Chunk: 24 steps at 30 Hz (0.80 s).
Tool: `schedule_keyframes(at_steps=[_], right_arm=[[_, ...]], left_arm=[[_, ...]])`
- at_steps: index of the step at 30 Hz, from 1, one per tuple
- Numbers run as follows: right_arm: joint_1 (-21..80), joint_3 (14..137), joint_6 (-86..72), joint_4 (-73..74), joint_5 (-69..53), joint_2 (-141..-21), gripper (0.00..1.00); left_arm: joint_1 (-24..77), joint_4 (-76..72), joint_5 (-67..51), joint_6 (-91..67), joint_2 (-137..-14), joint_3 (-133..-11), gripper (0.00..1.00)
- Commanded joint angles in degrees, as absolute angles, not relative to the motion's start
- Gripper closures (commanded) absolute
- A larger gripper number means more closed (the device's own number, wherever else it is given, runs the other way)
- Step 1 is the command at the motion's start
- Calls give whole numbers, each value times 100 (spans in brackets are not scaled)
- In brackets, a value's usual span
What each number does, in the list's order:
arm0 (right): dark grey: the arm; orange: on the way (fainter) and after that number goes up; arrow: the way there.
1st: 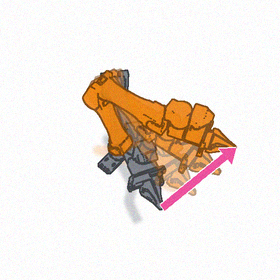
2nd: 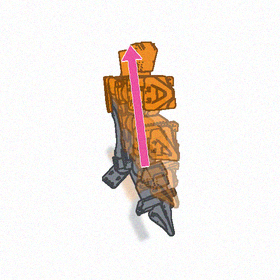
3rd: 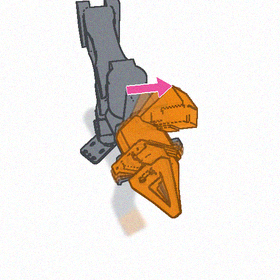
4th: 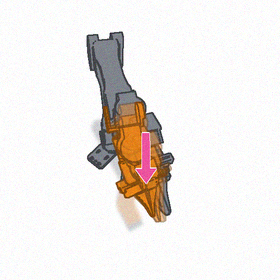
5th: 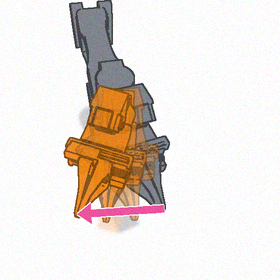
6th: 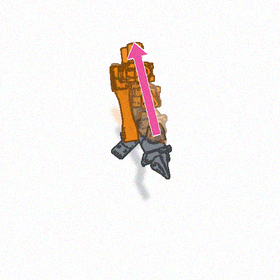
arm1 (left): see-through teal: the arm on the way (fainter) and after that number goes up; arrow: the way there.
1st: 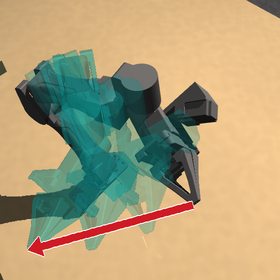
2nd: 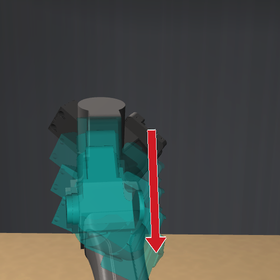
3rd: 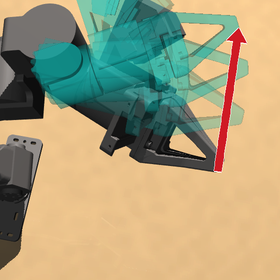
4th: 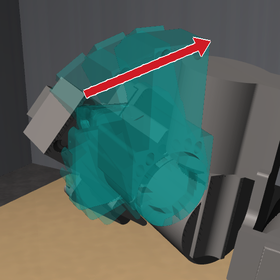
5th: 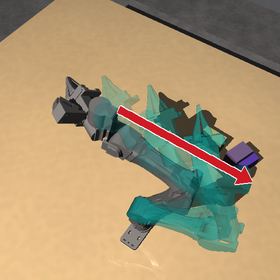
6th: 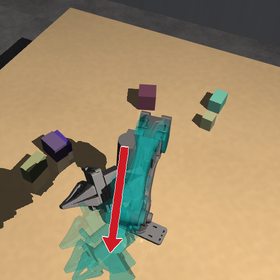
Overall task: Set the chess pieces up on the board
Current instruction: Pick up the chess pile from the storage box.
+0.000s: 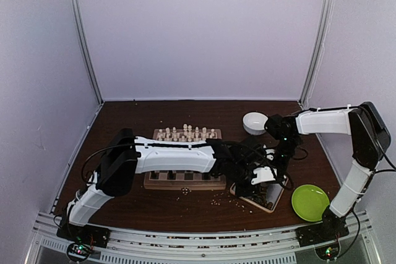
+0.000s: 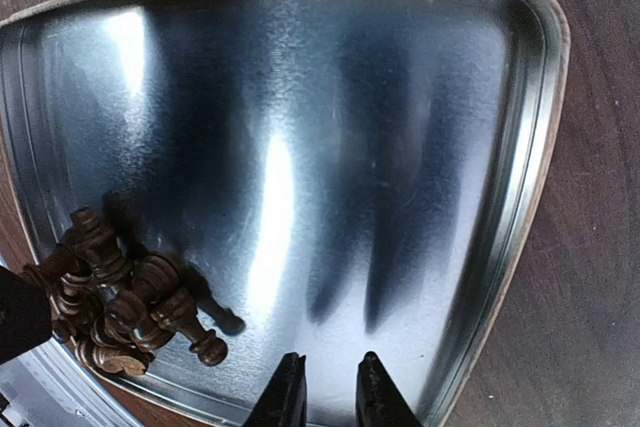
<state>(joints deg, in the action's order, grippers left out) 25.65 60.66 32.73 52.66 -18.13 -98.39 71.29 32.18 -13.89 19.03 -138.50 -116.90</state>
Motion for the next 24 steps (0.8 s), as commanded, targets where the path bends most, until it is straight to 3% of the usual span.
schedule_keyframes(at_steps=[1, 24], right_arm=[[2610, 6160, 3217, 5239, -1715, -9901, 82], [2672, 6179, 3192, 5223, -1626, -9920, 82]], left_arm=[[7110, 3090, -1368, 1933, -13590, -11612, 95], [6874, 1918, -1116, 1335, -12303, -10194, 98]])
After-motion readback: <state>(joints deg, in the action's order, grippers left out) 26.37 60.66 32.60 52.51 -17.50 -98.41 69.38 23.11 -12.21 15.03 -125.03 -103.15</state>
